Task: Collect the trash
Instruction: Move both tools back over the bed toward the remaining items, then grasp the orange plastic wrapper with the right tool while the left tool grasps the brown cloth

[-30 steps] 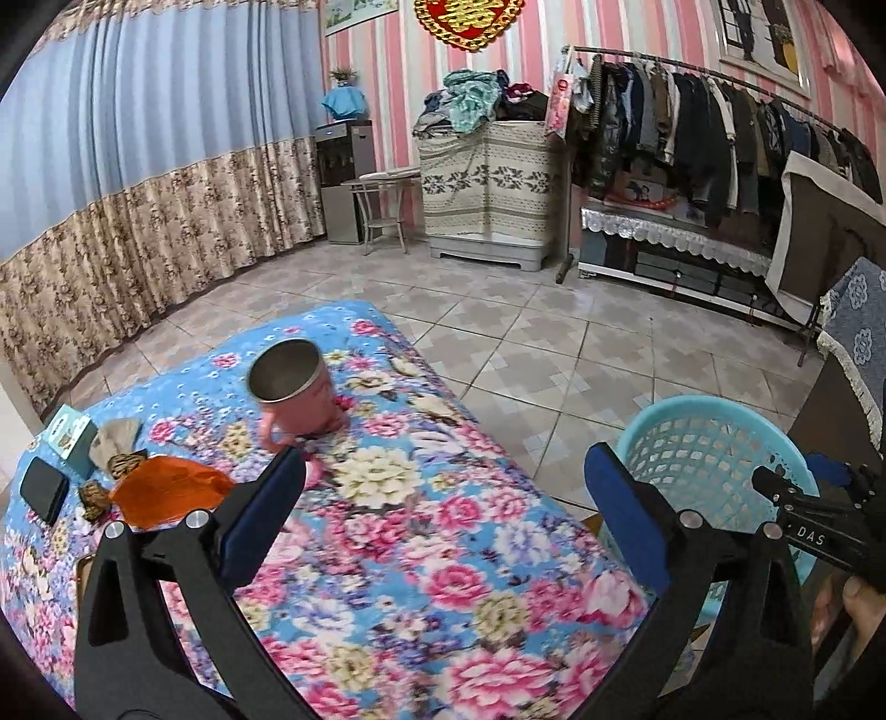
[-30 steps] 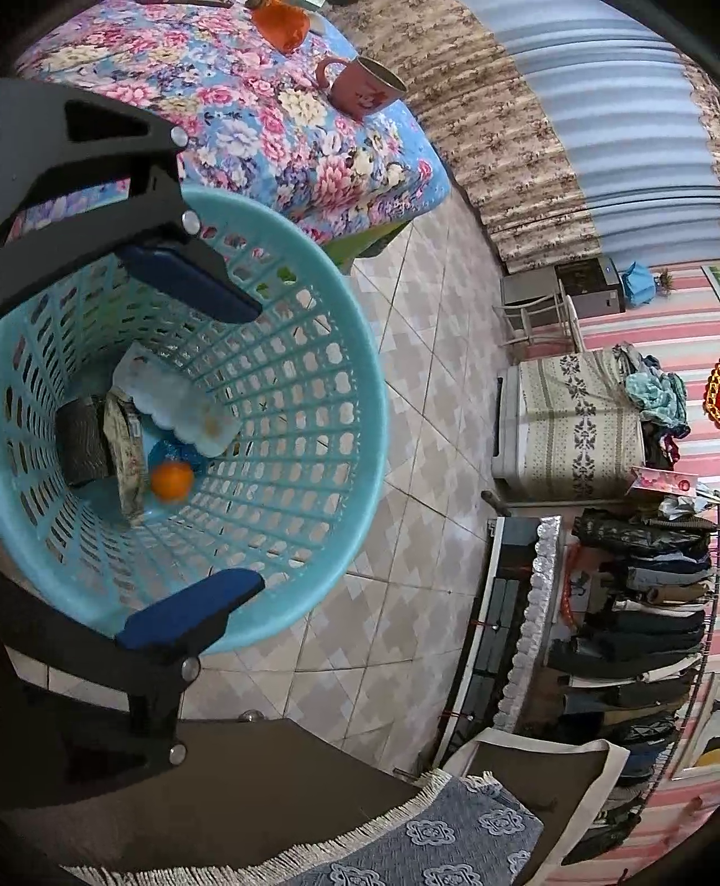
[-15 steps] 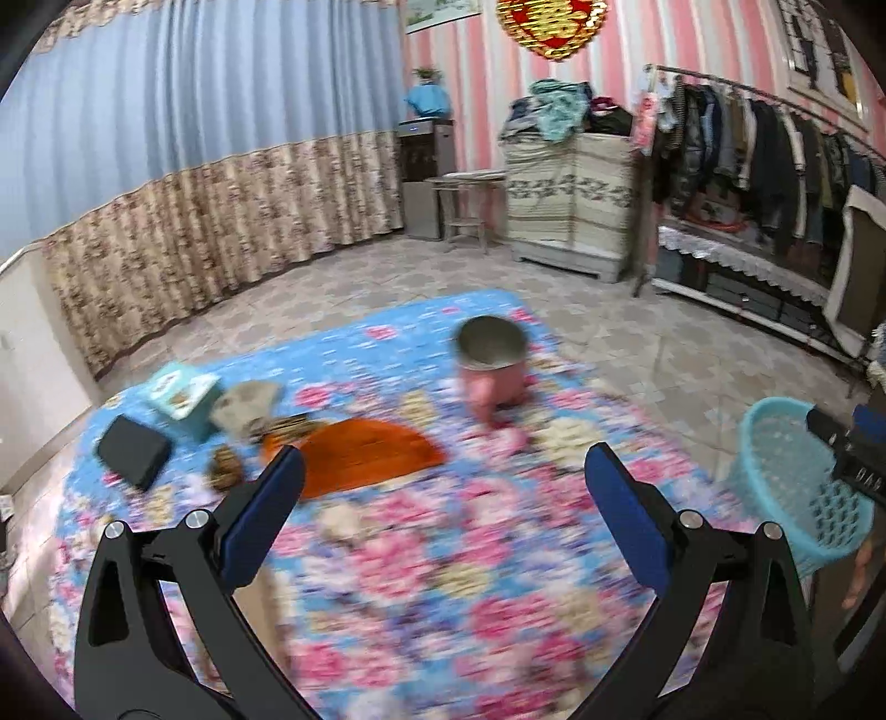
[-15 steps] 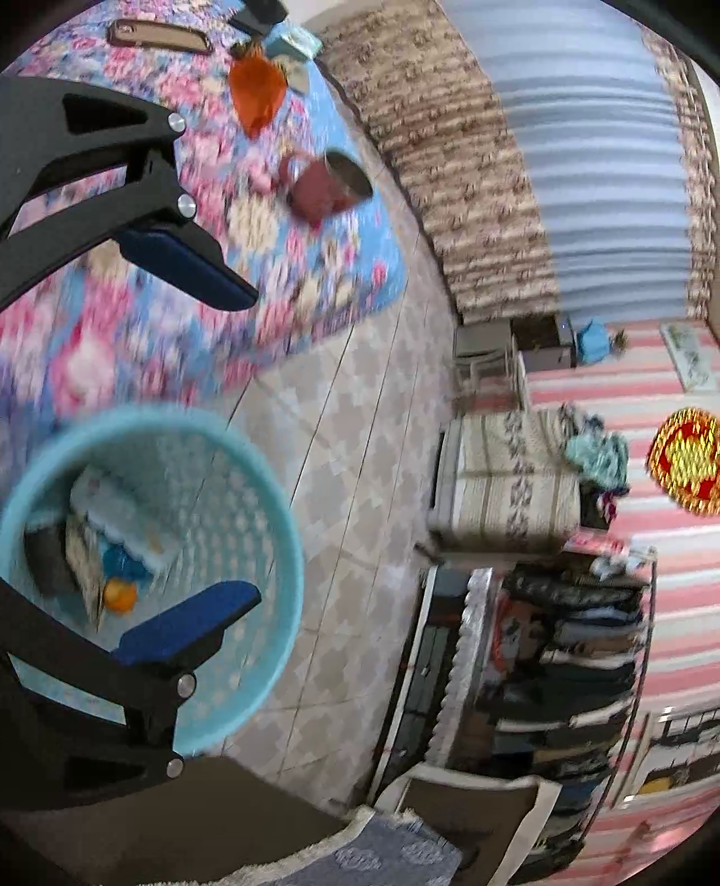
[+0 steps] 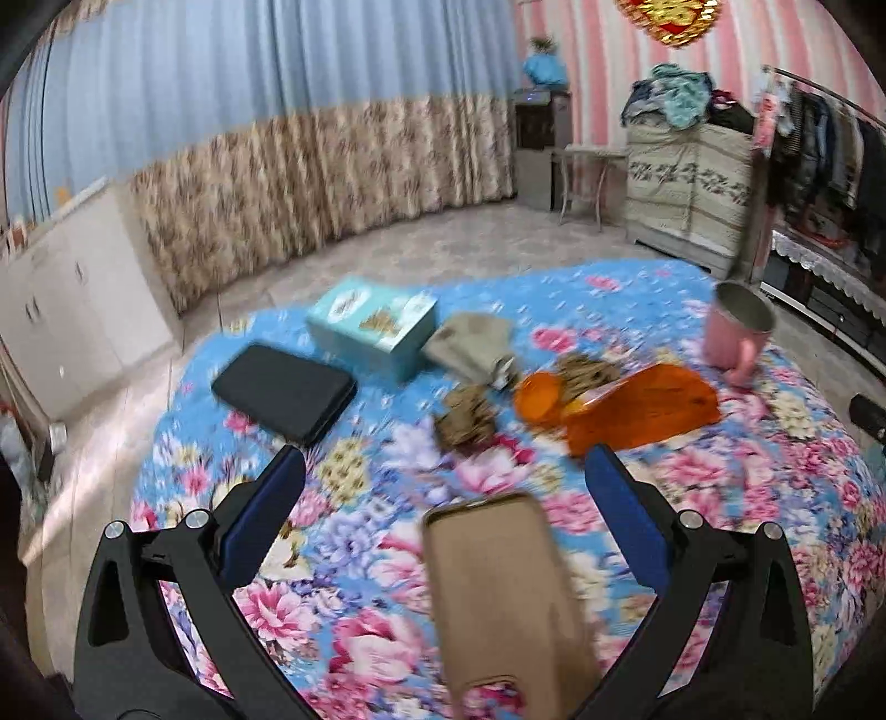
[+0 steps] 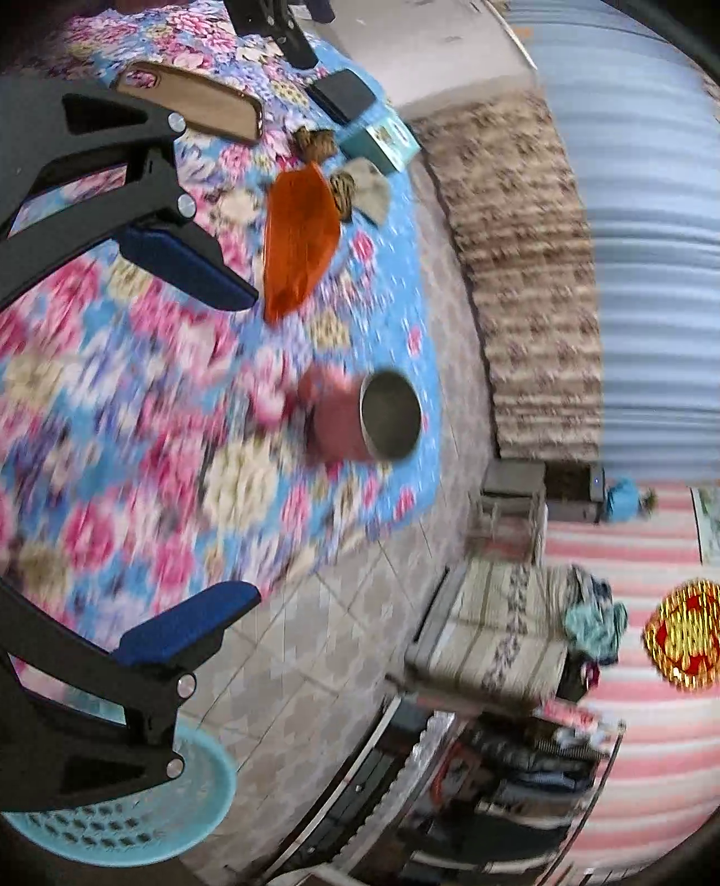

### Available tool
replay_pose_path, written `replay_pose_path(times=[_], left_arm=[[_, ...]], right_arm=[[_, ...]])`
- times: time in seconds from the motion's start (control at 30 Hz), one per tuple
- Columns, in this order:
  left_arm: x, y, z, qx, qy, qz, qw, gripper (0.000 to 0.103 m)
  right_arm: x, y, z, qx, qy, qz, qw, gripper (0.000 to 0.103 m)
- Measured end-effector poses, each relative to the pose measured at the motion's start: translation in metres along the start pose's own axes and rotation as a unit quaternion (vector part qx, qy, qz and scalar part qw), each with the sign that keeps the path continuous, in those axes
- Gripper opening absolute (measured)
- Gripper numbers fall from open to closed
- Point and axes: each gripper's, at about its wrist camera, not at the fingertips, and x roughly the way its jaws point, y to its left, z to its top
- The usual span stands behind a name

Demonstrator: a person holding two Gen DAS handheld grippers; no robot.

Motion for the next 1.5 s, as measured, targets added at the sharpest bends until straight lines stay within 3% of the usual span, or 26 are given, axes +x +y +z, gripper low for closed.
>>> replay_pose_path(times=[0.13, 0.3, 0.5, 0.6, 0.67, 0.83, 1.0, 1.37, 1.5], left_arm=[[0.017, 0.03, -0.003, -0.015, 0.012, -0.005, 0.9998, 0.098], [0.028, 0.045, -0.003, -0.016, 0.008, 0.013, 0.9998, 0.098], [0.049, 0.059, -0.001, -0.036, 0.018, 0.009, 0.9991, 0.098], [0.058, 0.059, -0.003, -0.038, 0.027, 0.016, 0.9988, 0.098], [0.062, 0.057, -0.003, -0.038, 0.032, 0.018, 0.9986, 0.098], [0.067, 0.046, -0.004, -0.021, 0.035, 0.021, 0.999, 0.098], [0.071, 0.034, -0.007, -0.009, 0.043, 0.017, 0.9989, 0.098], [0.092, 0.008, 0.003, -0.028, 0.054, -0.002, 0.9982, 0.097], [0.114, 0.001, 0.015, -0.015, 0.084, -0.01, 0.9963, 0.082]], right_arm=[[0.031, 0.031, 0.004, -0.012, 0.016, 0.021, 1.0, 0.096], [0.071, 0.066, 0.004, -0.062, 0.036, 0.041, 0.997, 0.096], [0.099, 0.089, 0.011, -0.109, 0.04, 0.051, 0.992, 0.094], [0.108, 0.085, 0.015, -0.099, 0.049, 0.078, 0.991, 0.065], [0.113, 0.085, 0.013, -0.091, 0.063, 0.101, 0.989, 0.041], [0.105, 0.091, 0.006, -0.11, 0.054, 0.118, 0.985, 0.02], [0.082, 0.084, 0.002, -0.124, 0.032, 0.112, 0.985, 0.018], [0.038, 0.025, -0.001, -0.084, 0.041, 0.07, 0.993, 0.018], [0.034, 0.0, -0.009, -0.049, 0.048, 0.06, 0.996, 0.018]])
